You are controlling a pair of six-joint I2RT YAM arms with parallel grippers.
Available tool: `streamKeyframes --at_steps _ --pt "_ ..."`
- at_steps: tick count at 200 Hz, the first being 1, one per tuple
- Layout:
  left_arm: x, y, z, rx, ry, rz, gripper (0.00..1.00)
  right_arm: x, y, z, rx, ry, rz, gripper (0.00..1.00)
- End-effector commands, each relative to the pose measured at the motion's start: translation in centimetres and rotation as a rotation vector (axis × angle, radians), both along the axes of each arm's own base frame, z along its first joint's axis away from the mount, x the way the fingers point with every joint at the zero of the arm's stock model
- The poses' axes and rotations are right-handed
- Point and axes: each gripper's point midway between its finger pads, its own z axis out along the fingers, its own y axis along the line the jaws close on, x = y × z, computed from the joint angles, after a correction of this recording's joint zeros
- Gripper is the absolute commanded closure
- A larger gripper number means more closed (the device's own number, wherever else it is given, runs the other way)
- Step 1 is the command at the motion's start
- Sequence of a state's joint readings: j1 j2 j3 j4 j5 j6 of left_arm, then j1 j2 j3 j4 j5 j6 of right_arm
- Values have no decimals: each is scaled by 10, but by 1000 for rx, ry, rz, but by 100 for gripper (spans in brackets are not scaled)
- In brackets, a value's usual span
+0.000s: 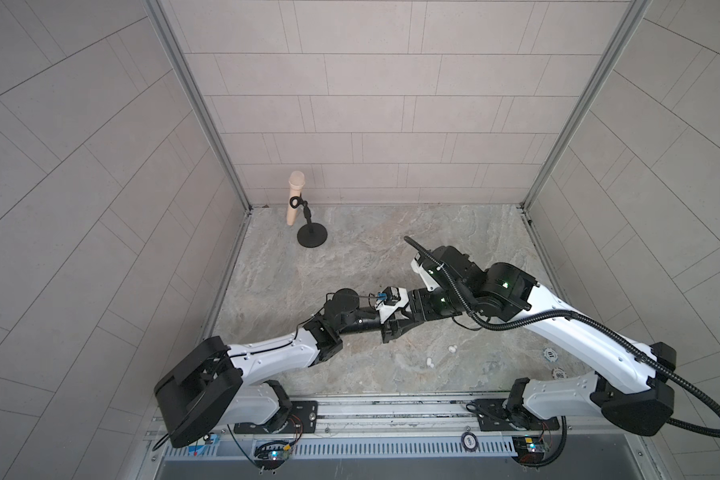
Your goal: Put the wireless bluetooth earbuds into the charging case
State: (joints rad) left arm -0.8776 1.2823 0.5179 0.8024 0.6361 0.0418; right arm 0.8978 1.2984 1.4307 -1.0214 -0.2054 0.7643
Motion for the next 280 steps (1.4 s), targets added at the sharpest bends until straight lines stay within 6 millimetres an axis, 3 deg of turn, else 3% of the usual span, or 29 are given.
streamKeyframes --at_steps 1,86,167,280 --pt "-11 -6 2 27 6 -62 53 0 21 21 71 -52 62 54" --pt "-15 -7 2 47 -3 -82 50 1 20 23 49 -52 71 54" --pt "-14 -4 10 20 -16 -61 60 -1 29 18 74 -23 80 53" --pt "-15 -3 18 -27 -5 -65 77 1 24 18 79 -35 50 47"
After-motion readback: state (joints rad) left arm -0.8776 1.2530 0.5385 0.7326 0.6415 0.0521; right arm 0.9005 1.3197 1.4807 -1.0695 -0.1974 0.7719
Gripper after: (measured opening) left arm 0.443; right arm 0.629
